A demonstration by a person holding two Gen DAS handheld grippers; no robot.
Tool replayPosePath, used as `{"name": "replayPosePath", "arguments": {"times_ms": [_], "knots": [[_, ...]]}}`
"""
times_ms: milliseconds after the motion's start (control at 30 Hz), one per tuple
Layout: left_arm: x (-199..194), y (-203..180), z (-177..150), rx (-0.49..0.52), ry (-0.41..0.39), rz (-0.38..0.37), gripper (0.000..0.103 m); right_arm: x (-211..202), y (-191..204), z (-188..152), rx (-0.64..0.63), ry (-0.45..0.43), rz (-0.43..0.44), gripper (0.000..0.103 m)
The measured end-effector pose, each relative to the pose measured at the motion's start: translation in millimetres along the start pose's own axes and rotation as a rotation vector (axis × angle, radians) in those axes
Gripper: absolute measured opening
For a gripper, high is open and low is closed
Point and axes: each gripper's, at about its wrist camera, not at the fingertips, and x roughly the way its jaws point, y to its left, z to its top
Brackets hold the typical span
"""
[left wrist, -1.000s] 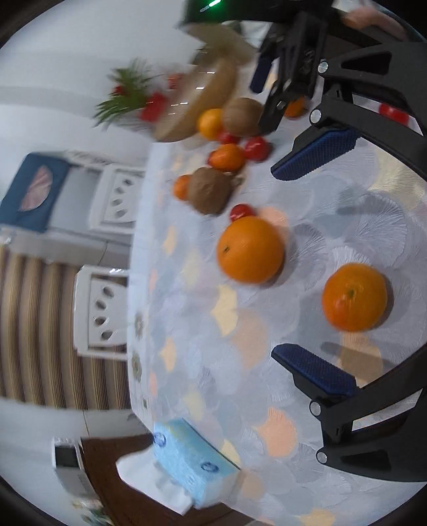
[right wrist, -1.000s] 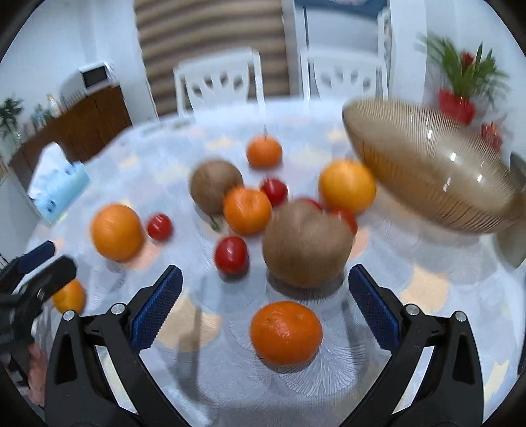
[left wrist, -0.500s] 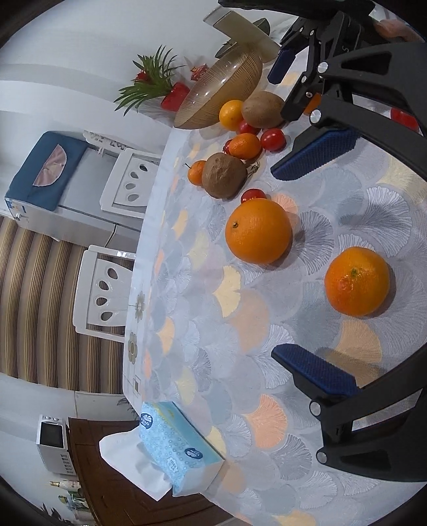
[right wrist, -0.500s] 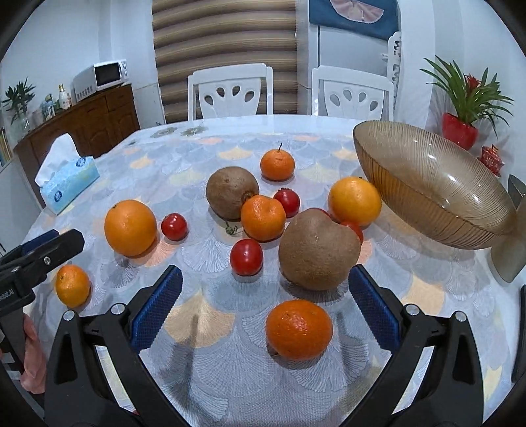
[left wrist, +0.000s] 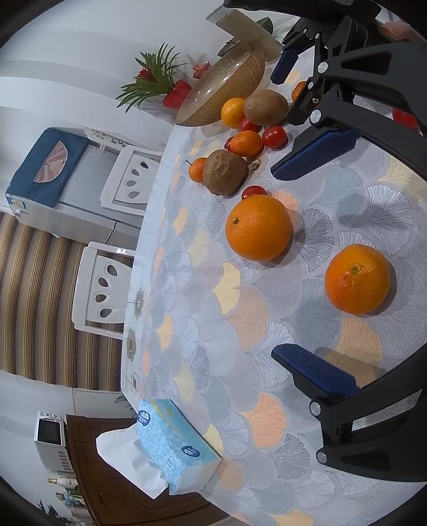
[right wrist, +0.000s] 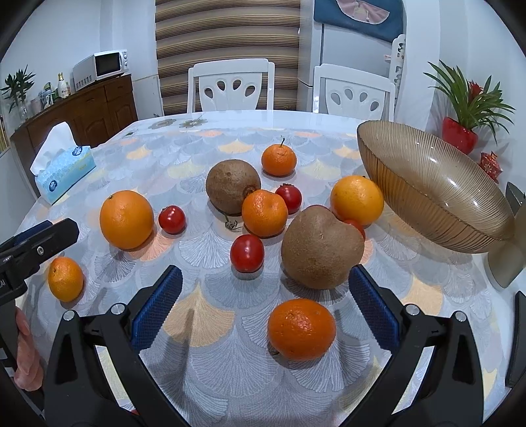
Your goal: Organize fruits
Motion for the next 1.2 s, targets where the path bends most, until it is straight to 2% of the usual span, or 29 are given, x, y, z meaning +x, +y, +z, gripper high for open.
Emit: {"name": "replayPosePath", "arguments": {"times_ms": [833, 933, 967, 1033, 1200], "knots": [[0, 0, 0, -0.010, 0.014, -0.001, 0.098, 0, 2, -2, -0.015, -0.009, -0.023, 0.100], [3, 5, 3, -0.038, 0.053, -0.038, 0.098, 0, 1, -2, -0.024, 0.004, -0.006, 0.100], [2, 10, 3, -0.063, 0.077, -0.075, 0.098, -2, 1, -3, -0.029, 0.006, -0.001, 0.100], [-5, 17, 2, -0.080, 0.083, -0.104, 0.098, -10, 2, -7, -0.036, 0.004, 0.008, 0.100], [-35, 42, -2, -0.094, 0.085, -0.114, 0.098, -39, 0, -34, -0.024, 0.030, 0.135, 0.100]]}}
